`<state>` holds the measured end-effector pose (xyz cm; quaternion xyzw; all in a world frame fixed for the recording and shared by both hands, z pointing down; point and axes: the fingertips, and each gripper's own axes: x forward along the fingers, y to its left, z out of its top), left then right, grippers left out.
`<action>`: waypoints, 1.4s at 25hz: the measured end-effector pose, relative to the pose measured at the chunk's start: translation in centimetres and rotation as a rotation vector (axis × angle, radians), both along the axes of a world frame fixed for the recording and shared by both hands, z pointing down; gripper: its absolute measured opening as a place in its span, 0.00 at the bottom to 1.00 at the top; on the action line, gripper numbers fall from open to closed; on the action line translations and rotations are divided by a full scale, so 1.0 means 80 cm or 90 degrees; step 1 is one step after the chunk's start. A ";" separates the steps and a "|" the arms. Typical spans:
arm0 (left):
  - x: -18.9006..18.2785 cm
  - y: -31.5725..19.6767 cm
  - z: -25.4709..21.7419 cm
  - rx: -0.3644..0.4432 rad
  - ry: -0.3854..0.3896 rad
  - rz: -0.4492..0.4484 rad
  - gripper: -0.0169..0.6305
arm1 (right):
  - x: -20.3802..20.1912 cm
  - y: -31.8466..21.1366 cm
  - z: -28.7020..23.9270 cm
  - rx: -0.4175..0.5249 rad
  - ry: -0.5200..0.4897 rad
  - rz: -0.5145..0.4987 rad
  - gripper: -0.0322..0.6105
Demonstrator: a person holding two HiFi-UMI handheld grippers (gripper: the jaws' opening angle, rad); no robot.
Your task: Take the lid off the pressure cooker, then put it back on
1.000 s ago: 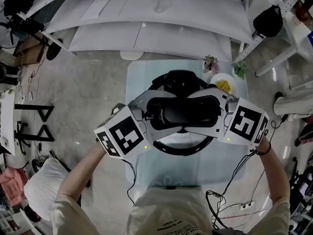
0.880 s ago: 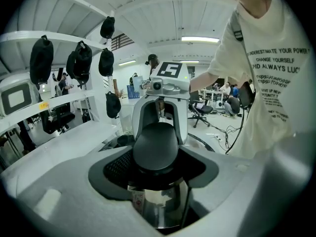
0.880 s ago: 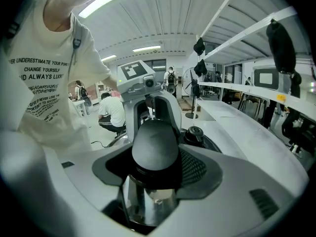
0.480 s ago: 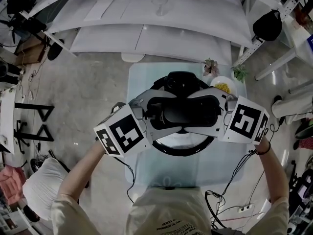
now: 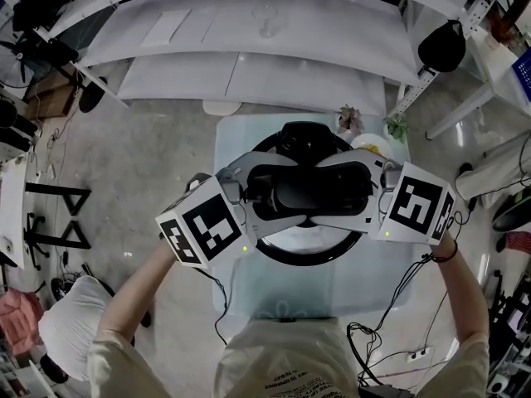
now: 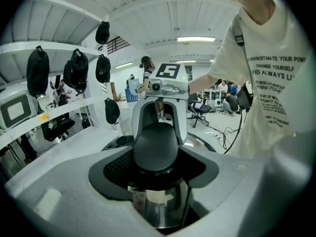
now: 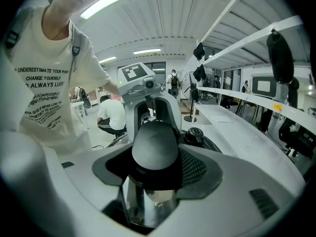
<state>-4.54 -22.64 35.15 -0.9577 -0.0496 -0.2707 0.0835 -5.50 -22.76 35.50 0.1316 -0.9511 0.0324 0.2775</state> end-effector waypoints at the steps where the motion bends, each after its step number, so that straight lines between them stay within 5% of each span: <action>1: 0.000 0.002 -0.002 0.003 0.000 0.003 0.46 | 0.000 0.002 -0.002 0.002 0.000 0.002 0.48; 35: 0.074 0.131 -0.033 0.053 -0.003 0.137 0.46 | 0.072 0.128 -0.033 0.032 -0.007 0.121 0.48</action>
